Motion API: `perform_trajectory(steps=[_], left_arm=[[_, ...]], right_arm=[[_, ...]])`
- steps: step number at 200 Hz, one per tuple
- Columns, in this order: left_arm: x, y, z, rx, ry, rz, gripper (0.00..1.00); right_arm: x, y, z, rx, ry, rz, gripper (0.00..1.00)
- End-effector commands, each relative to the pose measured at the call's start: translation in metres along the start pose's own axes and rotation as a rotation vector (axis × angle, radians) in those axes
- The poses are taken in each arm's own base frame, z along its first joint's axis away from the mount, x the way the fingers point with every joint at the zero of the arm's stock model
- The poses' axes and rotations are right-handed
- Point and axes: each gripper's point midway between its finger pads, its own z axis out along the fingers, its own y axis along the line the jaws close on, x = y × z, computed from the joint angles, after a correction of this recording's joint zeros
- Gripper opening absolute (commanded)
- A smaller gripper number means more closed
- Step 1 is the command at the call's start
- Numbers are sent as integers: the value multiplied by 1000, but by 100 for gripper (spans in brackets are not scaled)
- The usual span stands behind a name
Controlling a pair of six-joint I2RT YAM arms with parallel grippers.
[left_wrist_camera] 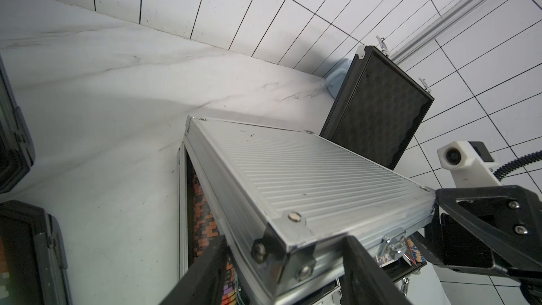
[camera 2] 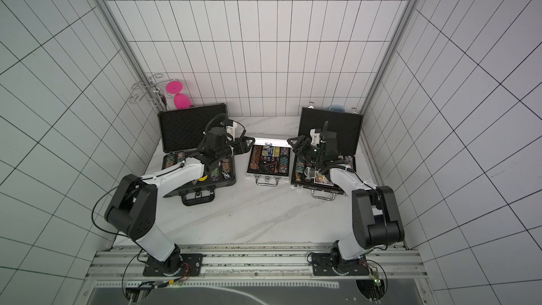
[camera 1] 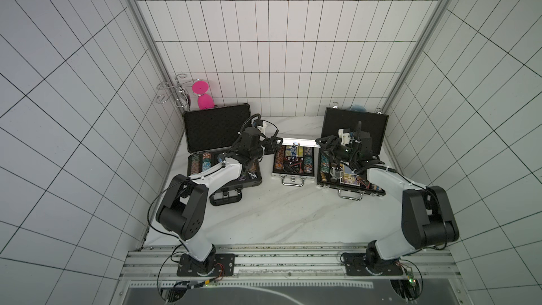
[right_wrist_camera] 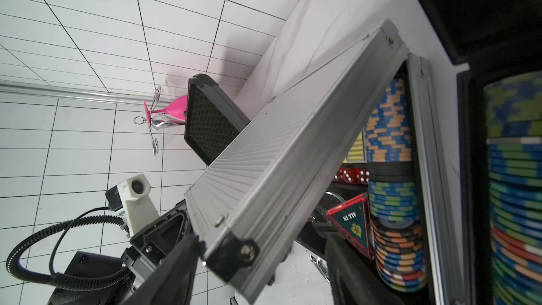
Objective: Close the poker set cases
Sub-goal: Close the lid of the poker set case.
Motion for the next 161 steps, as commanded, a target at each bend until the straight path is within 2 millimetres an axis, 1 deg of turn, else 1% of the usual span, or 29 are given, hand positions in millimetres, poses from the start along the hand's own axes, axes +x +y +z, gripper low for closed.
perform_trajectory(steps=[1, 27, 68, 78, 92, 118, 145, 161], left_arm=[[32, 22, 9, -72, 83, -49, 62], [36, 20, 8, -71, 87, -48, 62], [43, 25, 7, -82, 94, -52, 62], [46, 27, 6, -87, 100, -53, 62], [49, 29, 3, -93, 102, -55, 67], [47, 30, -6, -109, 88, -47, 73], [42, 29, -12, -122, 82, -34, 74], [41, 28, -15, -124, 78, -32, 74]], right_arm=[[7, -2, 0, -45, -9, 62, 70], [9, -1, 0, -69, -12, 89, 68], [24, -14, 2, -79, 15, 137, 63], [29, -20, 4, -71, 26, 140, 63], [35, -27, 5, -62, 33, 143, 62], [49, -46, 7, -25, 52, 153, 62], [57, -62, 11, -12, 54, 168, 62], [59, -68, 14, -9, 55, 171, 62]])
